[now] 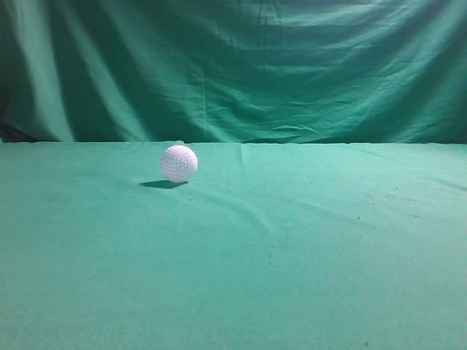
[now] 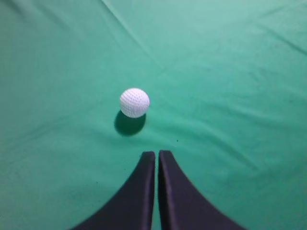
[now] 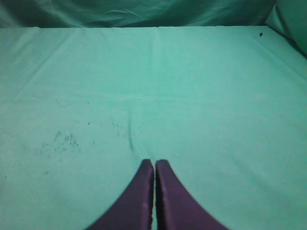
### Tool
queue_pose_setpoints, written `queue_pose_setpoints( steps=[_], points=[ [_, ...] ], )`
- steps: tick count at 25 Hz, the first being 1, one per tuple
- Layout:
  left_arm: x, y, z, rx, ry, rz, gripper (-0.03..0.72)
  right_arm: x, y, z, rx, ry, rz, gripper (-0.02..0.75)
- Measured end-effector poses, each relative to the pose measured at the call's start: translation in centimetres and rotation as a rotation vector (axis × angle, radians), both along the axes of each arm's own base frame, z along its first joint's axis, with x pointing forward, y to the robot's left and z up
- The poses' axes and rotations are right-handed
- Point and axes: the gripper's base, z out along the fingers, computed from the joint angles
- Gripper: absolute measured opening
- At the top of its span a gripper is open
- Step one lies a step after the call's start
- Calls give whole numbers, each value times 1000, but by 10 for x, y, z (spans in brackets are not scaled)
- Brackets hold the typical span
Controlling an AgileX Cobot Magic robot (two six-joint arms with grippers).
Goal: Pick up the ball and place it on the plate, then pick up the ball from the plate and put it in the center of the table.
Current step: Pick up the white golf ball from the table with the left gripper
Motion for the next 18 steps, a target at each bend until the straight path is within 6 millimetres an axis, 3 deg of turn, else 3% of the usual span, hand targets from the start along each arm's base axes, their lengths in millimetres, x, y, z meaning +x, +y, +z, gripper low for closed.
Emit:
queue_pose_setpoints(
  steps=[7,15,18],
  points=[
    [61,-43,-14,135,203,-27,0,0,0,0,0,0,0,0],
    [101,-74,-34,157,327,-32,0,0,0,0,0,0,0,0],
    [112,-82,-41,168,347,-35,171,0,0,0,0,0,0,0]
  ],
)
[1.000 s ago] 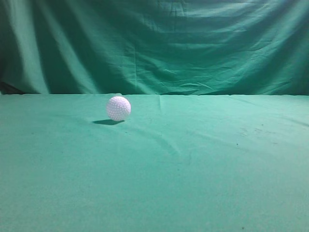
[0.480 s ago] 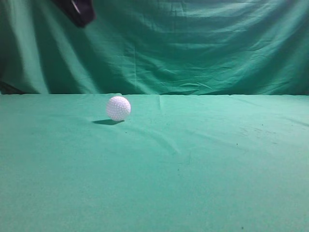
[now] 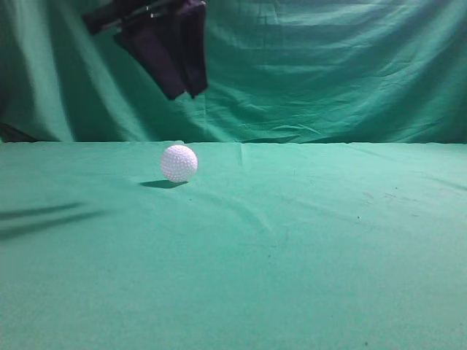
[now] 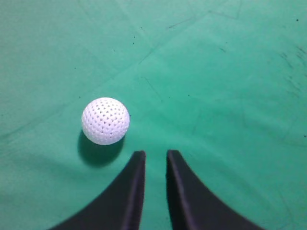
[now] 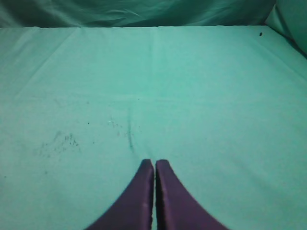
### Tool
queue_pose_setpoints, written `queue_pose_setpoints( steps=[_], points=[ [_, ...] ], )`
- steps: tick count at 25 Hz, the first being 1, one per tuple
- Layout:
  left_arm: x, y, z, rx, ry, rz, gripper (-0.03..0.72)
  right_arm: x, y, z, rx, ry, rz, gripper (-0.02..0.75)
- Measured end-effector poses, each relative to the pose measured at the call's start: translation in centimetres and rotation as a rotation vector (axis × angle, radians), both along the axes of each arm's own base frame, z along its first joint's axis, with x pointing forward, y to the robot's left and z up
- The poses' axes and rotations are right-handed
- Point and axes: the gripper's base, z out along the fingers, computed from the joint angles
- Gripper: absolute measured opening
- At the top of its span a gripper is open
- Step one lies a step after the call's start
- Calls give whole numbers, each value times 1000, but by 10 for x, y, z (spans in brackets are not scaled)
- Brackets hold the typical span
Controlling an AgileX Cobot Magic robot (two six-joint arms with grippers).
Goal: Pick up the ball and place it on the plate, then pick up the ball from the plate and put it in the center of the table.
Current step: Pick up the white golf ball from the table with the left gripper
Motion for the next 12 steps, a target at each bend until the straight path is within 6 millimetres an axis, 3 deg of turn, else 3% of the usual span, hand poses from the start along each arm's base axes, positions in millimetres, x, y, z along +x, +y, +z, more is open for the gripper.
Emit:
queue_pose_setpoints(
  steps=[3,6,12],
  points=[
    [7,-5,-11,14,21,-1,396,0,0,0,0,0,0,0],
    [13,-6,-20,41,22,-2,573,0,0,0,0,0,0,0],
    [23,-8,-43,100,6,-8,595,0,0,0,0,0,0,0]
  ],
)
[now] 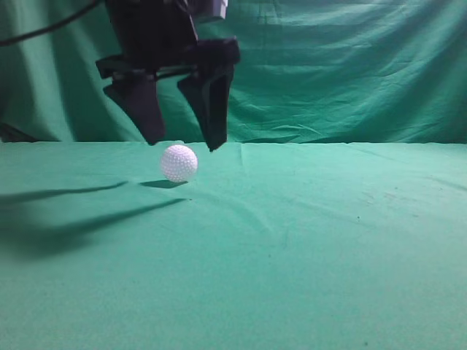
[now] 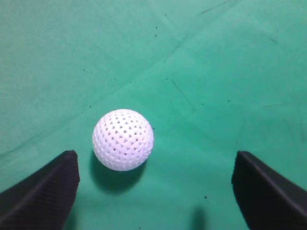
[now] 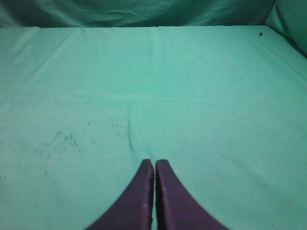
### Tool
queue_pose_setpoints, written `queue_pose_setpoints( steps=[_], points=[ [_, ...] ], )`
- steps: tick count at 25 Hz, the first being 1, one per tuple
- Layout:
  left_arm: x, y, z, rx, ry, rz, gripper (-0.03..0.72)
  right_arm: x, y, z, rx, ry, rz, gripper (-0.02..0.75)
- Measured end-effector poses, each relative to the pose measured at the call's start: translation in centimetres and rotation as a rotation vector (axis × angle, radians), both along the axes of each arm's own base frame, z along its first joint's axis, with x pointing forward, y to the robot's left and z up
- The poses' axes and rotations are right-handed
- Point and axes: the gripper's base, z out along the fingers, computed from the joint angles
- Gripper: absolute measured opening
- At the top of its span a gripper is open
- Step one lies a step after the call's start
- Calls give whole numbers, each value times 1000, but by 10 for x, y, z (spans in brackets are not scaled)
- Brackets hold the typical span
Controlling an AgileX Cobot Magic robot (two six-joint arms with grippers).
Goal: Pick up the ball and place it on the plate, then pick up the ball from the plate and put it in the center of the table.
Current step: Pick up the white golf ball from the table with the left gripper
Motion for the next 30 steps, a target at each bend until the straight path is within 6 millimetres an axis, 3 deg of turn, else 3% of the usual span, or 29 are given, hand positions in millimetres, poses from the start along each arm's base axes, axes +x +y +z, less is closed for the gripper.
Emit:
queue_pose_setpoints(
  steps=[6,12,13,20,25,30],
  points=[
    [10,-1,-18,4,-24,13,595,0,0,0,0,0,0,0],
    [25,16,-31,10,-15,72,595,0,0,0,0,0,0,0],
    [26,17,-32,6,-14,78,540,0,0,0,0,0,0,0],
    [27,15,-34,-14,-13,90,543,0,0,0,0,0,0,0],
    [27,15,-34,-17,-15,91,307,0,0,0,0,0,0,0],
    [29,14,-31,-20,-20,91,303,0,0,0,0,0,0,0]
  ],
)
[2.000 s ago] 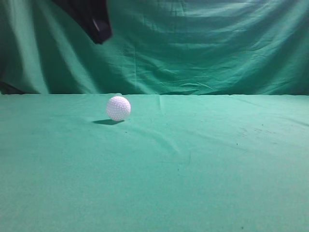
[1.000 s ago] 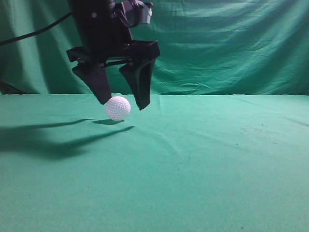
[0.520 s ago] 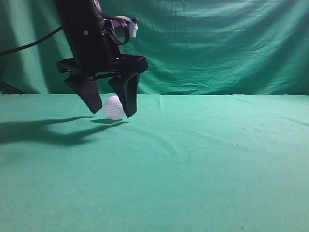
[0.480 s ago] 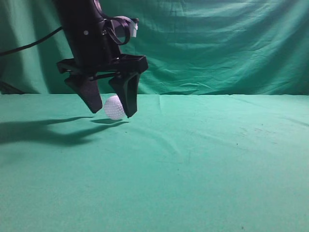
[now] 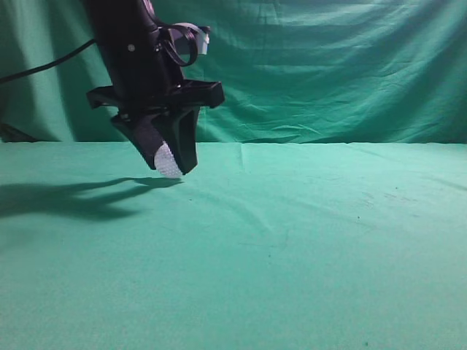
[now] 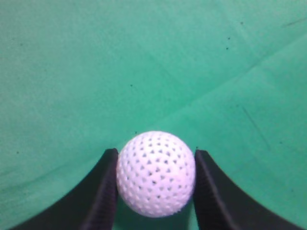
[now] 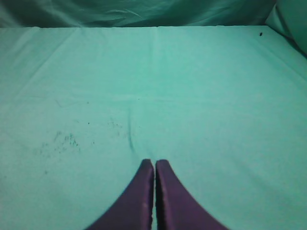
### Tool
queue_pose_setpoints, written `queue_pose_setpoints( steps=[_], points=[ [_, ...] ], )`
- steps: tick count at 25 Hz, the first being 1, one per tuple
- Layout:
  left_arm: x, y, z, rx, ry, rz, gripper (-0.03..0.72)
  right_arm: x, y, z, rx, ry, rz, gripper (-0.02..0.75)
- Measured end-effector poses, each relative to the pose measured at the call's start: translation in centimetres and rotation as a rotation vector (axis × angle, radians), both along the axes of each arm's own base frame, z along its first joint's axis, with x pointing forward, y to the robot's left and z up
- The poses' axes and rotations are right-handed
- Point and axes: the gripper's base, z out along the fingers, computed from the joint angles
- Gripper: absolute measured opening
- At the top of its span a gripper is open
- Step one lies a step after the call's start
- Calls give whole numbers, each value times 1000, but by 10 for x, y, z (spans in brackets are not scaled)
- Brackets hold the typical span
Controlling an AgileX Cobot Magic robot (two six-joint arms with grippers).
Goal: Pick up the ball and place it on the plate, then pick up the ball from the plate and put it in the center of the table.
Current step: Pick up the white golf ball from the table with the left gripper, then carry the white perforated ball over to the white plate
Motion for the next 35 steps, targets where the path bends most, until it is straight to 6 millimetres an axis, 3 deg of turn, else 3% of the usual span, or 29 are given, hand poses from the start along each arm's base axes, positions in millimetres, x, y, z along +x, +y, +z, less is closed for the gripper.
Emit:
queue_pose_setpoints(
  steps=[5,13,18,22,29,35],
  points=[
    [5,-3,22,22,26,-10,303,0,0,0,0,0,0,0],
    [-19,17,100,73,-30,-19,303,0,0,0,0,0,0,0],
    [-42,40,152,79,-109,6,303,0,0,0,0,0,0,0],
    [-52,74,182,68,-148,90,303,0,0,0,0,0,0,0],
    [-63,129,211,70,-175,246,303,0,0,0,0,0,0,0],
    [-89,158,194,74,-179,311,303,0,0,0,0,0,0,0]
  ],
)
